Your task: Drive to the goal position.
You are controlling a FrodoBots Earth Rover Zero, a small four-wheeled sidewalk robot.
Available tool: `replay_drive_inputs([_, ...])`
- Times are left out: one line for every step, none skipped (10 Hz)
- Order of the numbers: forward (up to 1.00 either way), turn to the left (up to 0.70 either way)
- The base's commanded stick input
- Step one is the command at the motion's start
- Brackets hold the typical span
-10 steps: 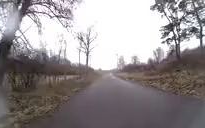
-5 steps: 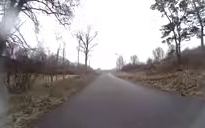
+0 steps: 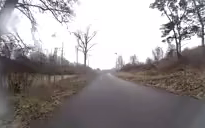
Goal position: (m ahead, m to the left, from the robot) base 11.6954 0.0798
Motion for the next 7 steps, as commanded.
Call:
replay_drive_inputs([0.85,0.00])
replay_drive_inputs([0.85,0.00])
replay_drive_inputs([0.85,0.00])
replay_drive_inputs([0.85,0.00])
replay_drive_inputs([0.85,0.00])
replay_drive_inputs([0.85,0.00])
replay_drive_inputs([0.85,0.00])
